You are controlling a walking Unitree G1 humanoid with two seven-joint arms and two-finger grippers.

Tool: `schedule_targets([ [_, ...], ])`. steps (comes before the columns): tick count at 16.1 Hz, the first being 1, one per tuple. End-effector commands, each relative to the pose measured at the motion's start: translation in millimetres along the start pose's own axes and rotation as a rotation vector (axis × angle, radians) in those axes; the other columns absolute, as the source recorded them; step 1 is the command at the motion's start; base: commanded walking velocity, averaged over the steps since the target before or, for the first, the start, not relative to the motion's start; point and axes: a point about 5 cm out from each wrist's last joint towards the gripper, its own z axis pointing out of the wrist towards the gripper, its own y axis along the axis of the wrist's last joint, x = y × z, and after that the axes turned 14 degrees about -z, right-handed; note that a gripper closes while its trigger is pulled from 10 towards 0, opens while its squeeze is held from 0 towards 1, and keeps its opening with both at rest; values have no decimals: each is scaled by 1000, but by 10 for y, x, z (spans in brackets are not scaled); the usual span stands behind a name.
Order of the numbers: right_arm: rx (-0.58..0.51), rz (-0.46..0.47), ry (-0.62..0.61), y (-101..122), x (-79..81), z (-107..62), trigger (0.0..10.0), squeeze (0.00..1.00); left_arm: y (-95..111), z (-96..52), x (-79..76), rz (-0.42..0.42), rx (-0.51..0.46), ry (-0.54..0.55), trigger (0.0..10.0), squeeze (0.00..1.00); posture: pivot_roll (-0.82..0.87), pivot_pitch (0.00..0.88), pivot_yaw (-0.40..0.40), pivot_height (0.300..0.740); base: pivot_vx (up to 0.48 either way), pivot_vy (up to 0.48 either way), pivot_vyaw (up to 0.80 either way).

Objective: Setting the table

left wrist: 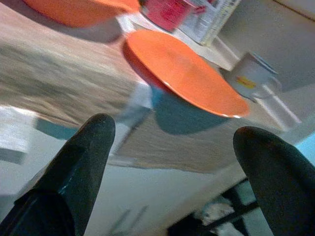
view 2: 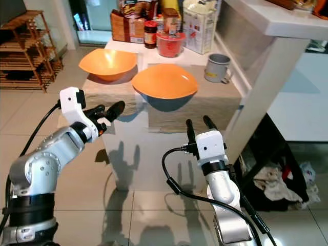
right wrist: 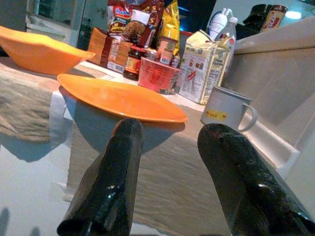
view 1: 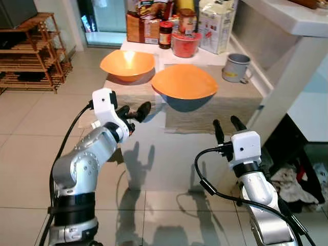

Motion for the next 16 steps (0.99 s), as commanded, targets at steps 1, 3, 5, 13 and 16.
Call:
schedule_targets([
  [1, -4, -4, -6, 4, -27, 8, 10000, 0, -57, -7, -85, -6, 3, -45, 10000, 0, 34, 2, -2, 740, 0, 0, 0],
  [3, -5, -4, -6, 5, -31, 4, 10000, 0, -94, -29, -127, 156, -20, -52, 10000, 0, 30, 0, -2, 740, 0, 0, 0],
  [5, -19, 9, -15, 24, -49, -2, 10000, 0, -100, -74, -255, 501, -106, -105, 10000, 0, 31, 0, -2, 740, 0, 0, 0],
  [13, -16, 16, -16, 16, -51, -2, 10000, 0, -199, -145, -217, 688, -175, -119, 10000, 0, 32, 0, -4, 740, 90, 0, 0],
  [16, -21, 12, -17, 21, -57, -9, 10000, 0, -206, -144, -233, 648, -204, -125, 10000, 0, 26, 0, -5, 740, 469, 0, 0],
])
